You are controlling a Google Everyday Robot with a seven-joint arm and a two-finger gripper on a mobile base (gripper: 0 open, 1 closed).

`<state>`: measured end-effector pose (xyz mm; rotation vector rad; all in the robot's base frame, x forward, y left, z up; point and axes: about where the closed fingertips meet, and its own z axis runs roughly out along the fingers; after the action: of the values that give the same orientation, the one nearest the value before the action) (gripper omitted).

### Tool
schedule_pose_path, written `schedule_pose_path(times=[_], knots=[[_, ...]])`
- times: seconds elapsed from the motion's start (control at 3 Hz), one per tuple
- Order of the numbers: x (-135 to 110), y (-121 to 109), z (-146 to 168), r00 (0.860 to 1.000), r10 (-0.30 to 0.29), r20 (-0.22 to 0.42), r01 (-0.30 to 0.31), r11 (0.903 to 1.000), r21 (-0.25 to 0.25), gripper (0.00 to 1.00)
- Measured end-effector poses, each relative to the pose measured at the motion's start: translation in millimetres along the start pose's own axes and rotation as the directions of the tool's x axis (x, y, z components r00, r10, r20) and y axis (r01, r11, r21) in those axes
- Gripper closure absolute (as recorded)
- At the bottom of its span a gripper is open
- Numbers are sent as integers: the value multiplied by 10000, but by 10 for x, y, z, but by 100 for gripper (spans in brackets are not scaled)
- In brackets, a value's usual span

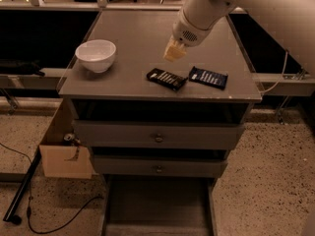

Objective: Place rxbar chocolate into bottom drawer

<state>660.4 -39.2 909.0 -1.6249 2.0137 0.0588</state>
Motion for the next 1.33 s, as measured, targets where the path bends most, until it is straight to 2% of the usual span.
schedule_pose_path(times=[1.0, 1.33], knots=[[18, 6, 26, 10000, 54, -25, -54, 10000, -6, 14], [90, 55, 180, 9995, 291, -92, -293, 9994, -157, 0]])
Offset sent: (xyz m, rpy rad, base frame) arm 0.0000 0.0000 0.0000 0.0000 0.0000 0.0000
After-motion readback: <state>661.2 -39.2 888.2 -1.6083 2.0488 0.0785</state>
